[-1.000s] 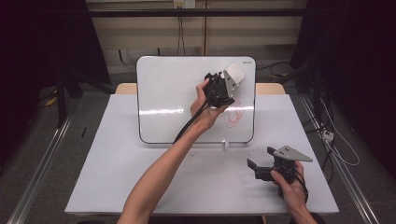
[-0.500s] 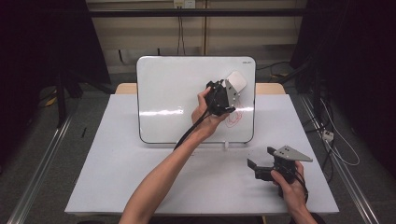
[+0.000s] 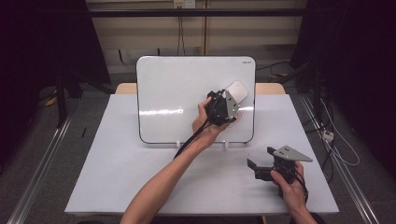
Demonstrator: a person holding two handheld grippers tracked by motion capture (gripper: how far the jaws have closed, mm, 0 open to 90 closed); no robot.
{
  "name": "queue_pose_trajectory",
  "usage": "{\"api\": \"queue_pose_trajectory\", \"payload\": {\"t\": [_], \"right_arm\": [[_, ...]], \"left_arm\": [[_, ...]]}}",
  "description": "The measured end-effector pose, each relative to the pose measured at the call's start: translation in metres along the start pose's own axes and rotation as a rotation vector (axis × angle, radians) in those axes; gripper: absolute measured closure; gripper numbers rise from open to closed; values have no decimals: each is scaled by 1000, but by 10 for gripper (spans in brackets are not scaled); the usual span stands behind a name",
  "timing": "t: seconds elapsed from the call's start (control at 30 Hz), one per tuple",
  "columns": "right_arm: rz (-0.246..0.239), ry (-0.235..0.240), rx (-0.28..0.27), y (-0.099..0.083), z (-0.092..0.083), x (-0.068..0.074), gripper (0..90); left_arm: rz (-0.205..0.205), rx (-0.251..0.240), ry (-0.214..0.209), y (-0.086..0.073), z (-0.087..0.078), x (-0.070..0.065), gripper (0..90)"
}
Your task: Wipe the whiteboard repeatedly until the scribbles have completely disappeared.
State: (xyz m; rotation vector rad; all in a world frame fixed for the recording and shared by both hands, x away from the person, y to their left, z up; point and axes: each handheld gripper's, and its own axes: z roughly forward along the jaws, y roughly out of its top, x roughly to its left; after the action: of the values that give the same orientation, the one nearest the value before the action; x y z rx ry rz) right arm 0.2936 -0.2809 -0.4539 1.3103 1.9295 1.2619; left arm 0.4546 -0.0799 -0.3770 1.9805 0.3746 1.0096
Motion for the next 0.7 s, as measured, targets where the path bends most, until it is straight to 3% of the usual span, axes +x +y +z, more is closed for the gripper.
{"api": "queue_pose_trajectory", "payload": {"t": [0.3,0.7], "right_arm": [[2,1,0,0,0,-1,56],[3,3,0,0,0,-1,55]], "left_arm": [[-1,32,-23,10,7,8,306],[21,43,-9,23,11,19,308]]}}
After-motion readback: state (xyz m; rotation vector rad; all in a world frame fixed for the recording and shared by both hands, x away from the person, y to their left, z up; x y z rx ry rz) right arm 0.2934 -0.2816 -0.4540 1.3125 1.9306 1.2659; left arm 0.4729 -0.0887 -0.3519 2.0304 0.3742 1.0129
